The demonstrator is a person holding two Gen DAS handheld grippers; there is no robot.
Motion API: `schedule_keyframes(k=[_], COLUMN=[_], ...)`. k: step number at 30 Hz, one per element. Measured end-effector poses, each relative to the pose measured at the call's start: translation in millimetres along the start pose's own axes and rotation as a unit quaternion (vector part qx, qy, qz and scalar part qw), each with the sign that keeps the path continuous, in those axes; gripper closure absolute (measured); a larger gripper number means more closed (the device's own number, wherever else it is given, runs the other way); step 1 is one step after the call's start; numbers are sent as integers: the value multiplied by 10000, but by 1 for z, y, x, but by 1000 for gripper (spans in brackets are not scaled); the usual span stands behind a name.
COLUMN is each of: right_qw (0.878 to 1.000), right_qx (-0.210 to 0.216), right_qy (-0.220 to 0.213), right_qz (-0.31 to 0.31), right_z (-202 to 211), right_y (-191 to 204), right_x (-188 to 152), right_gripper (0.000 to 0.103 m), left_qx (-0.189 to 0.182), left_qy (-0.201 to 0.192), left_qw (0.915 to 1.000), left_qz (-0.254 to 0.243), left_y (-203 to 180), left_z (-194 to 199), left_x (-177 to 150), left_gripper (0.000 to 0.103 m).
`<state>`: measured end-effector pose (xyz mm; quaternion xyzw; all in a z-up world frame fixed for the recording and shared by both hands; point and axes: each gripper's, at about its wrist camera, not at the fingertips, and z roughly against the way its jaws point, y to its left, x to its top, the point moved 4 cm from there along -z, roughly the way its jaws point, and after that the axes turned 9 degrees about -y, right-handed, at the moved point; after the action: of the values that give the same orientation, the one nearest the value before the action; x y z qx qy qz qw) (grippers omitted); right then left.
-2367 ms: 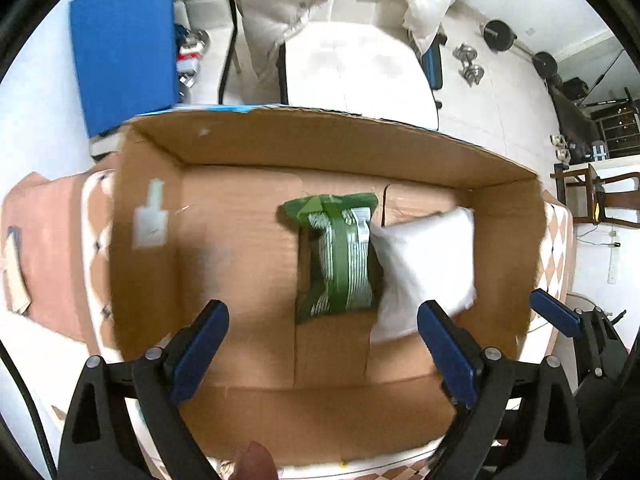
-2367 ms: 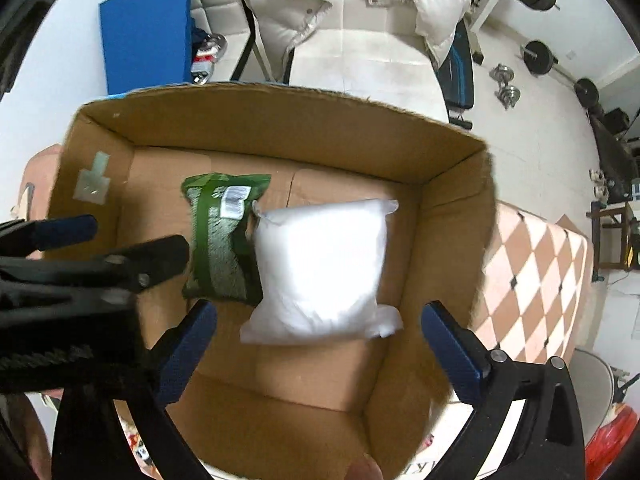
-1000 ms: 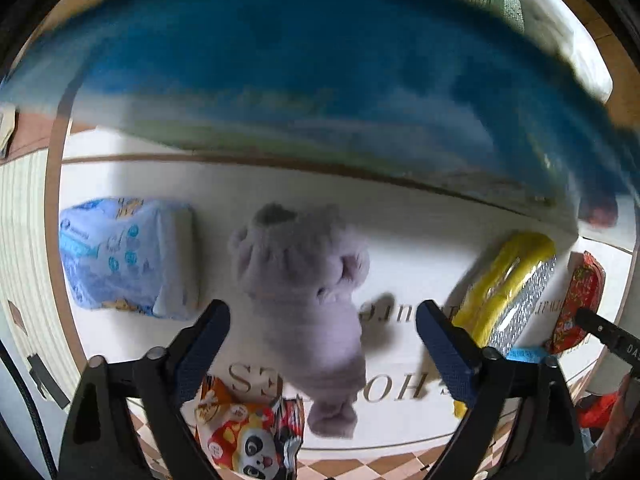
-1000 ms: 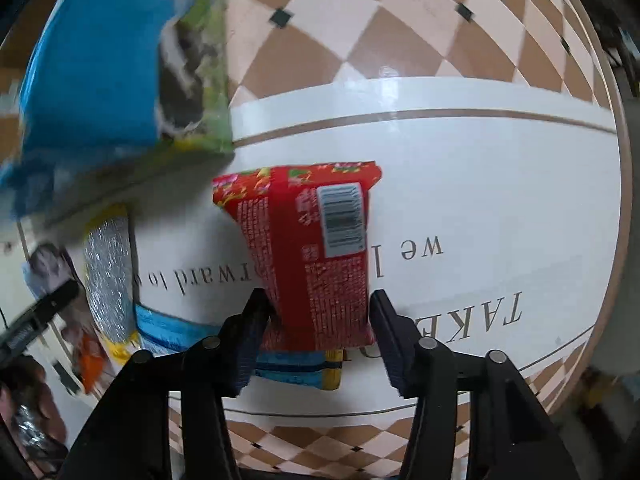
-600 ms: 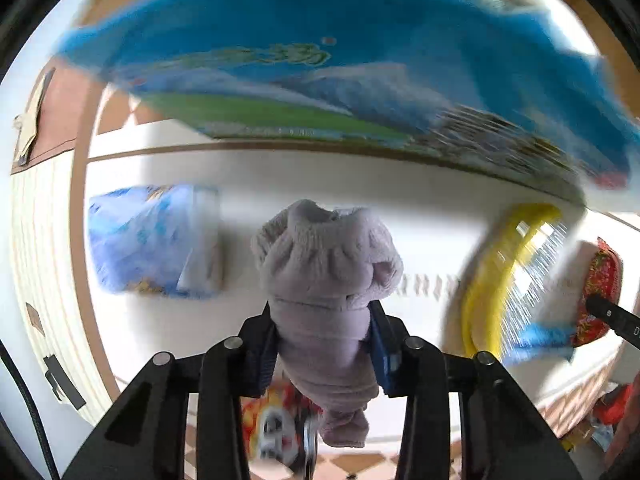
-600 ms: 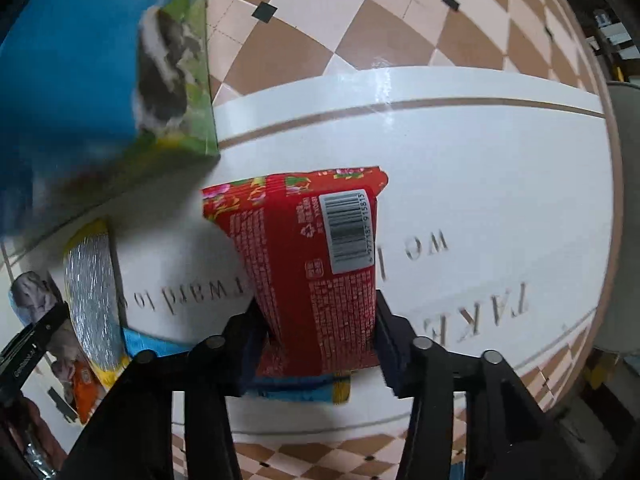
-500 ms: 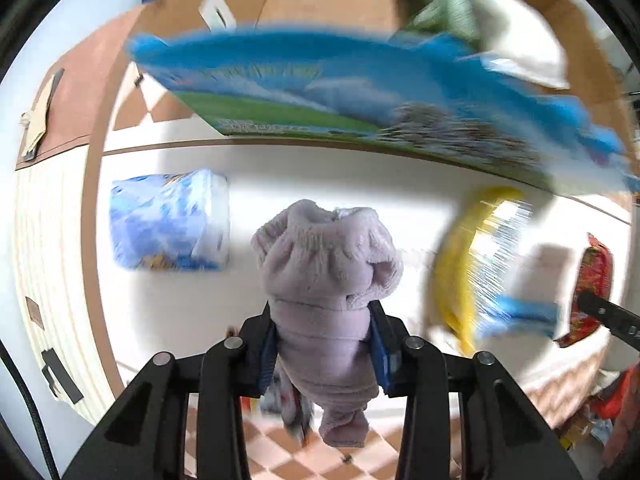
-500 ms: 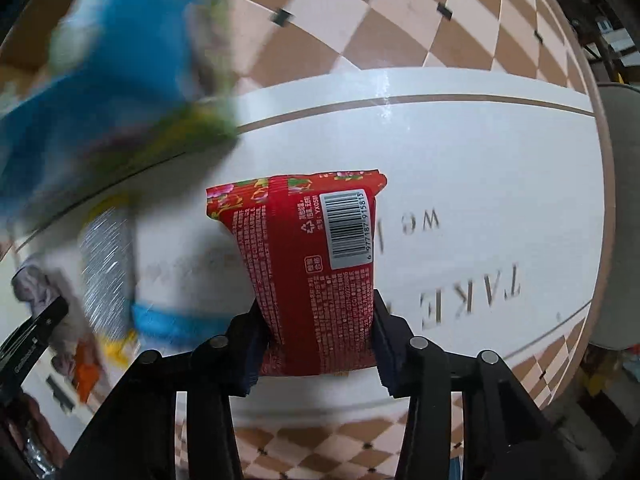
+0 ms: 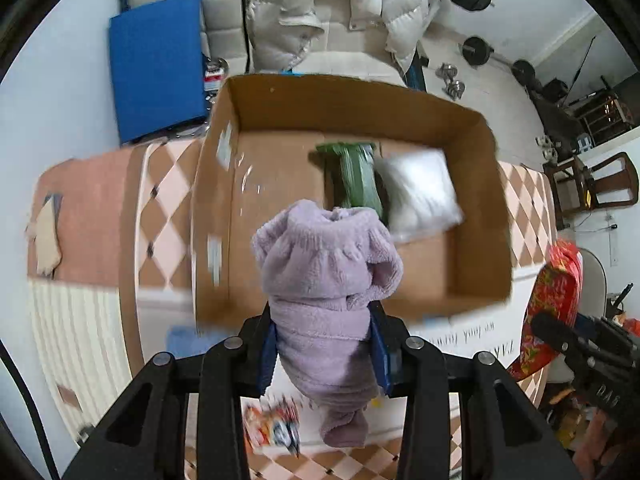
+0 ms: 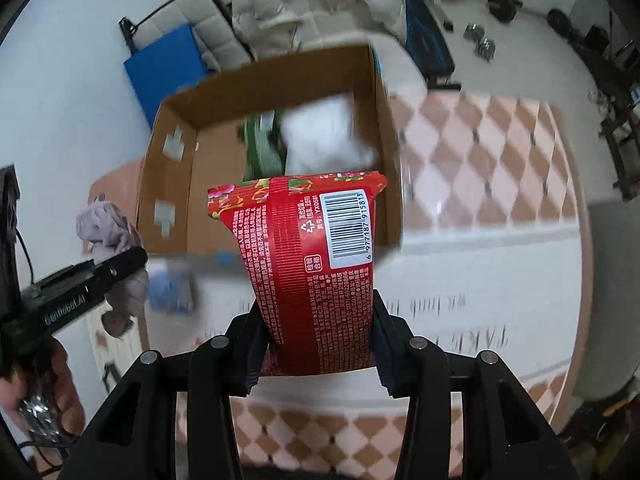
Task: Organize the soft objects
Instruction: 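Lower the sock and red pack into the box and open both tools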
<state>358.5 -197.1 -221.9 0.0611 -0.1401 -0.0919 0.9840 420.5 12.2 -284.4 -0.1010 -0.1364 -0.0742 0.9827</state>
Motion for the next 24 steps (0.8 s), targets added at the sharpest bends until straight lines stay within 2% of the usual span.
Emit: schedule_keyframes(k=[3, 8, 12, 16, 20, 24], right_qw=[9997, 9974, 9951, 9929, 9920, 9913], right_qx=[-259, -633, -730, -868, -871, -905], right_qy=[33, 330, 663, 807, 902, 954], right_qz=[15, -37, -121, -88, -118, -78], right_z=[-32, -91, -132, -146, -145, -147], right_y=[3, 3, -4, -9, -10, -8], right_x=[37, 73, 77, 76, 74, 72], right_gripper=[55, 55, 55, 55, 55, 55], left_qx=[145, 323, 429, 551, 535, 657], left_qy=[233, 746, 1049, 1226, 1277, 1325], left_qw=[9996, 9967, 9934, 9906, 9901, 9888], left_qz=[47, -37, -177, -249, -242, -212], left_y=[13, 20, 16, 15, 15, 19], left_z=[-30, -94, -132, -156, -161, -162], left_x=[41, 77, 86, 91, 96, 99], left_gripper=[67, 67, 67, 67, 67, 60])
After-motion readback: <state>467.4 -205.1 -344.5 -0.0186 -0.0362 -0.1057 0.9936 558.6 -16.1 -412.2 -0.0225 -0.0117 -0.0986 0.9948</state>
